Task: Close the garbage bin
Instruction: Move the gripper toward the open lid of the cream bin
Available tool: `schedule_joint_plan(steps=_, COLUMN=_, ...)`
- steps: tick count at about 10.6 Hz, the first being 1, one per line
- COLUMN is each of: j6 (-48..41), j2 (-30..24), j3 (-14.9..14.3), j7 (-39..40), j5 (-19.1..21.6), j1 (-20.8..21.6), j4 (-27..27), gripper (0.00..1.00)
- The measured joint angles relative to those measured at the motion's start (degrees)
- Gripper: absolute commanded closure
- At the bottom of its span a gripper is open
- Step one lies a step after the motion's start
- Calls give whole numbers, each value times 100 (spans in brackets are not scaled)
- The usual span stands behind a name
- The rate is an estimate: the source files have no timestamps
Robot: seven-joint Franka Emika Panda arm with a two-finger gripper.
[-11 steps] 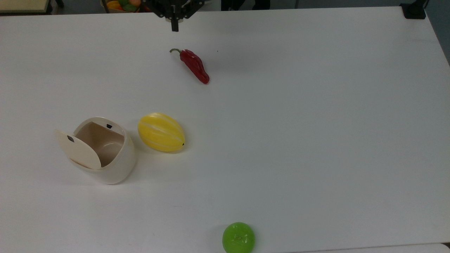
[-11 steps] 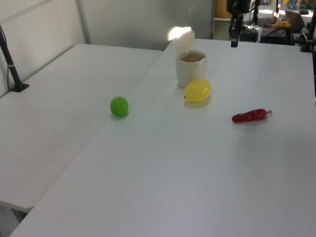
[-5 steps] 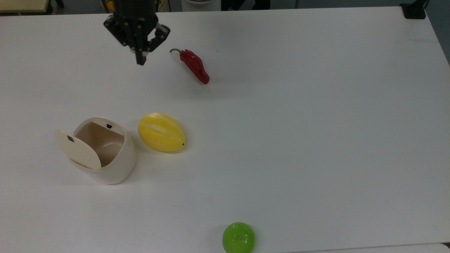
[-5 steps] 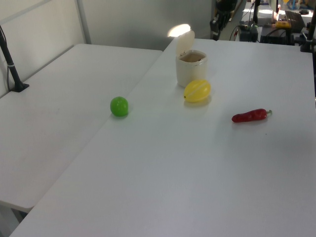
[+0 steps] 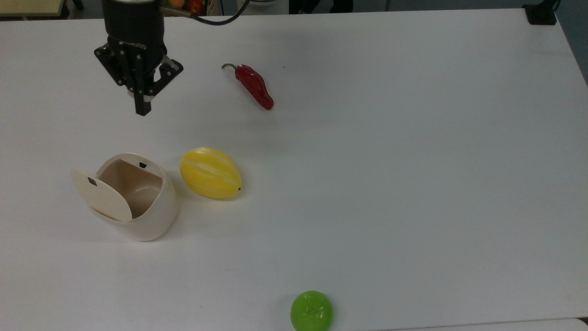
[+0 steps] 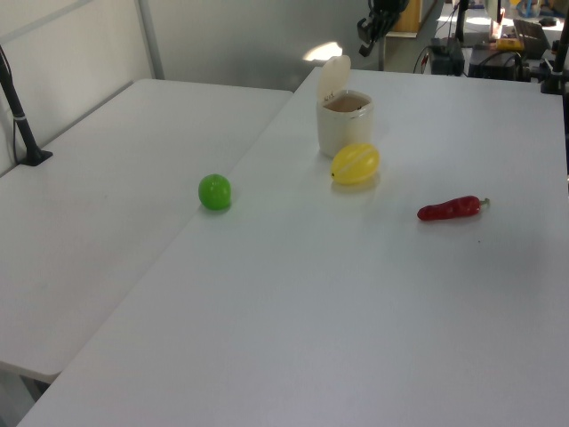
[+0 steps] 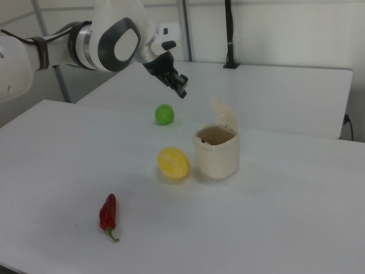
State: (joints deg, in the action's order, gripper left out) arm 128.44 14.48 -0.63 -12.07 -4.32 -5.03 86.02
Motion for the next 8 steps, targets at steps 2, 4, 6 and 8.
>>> schedule_joint_plan(steps=2, j6=583, j2=141, j3=-2, j7=-44, j5=0, j1=-110, j4=-16, gripper=100)
schedule_joint_plan(steps=4, j6=1287, j2=282, j3=-4, j7=-77, j5=0, j1=-252, j4=-22, gripper=100)
schedule_joint_plan(steps=6, j6=1955, j2=478, j3=-12, j7=-80, j5=0, j1=-350, j4=-24, gripper=100)
schedule_joint_plan(steps=8, j6=2583, j2=680, j3=-117, j7=-87, j5=0, j1=-368, j4=-24, gripper=100)
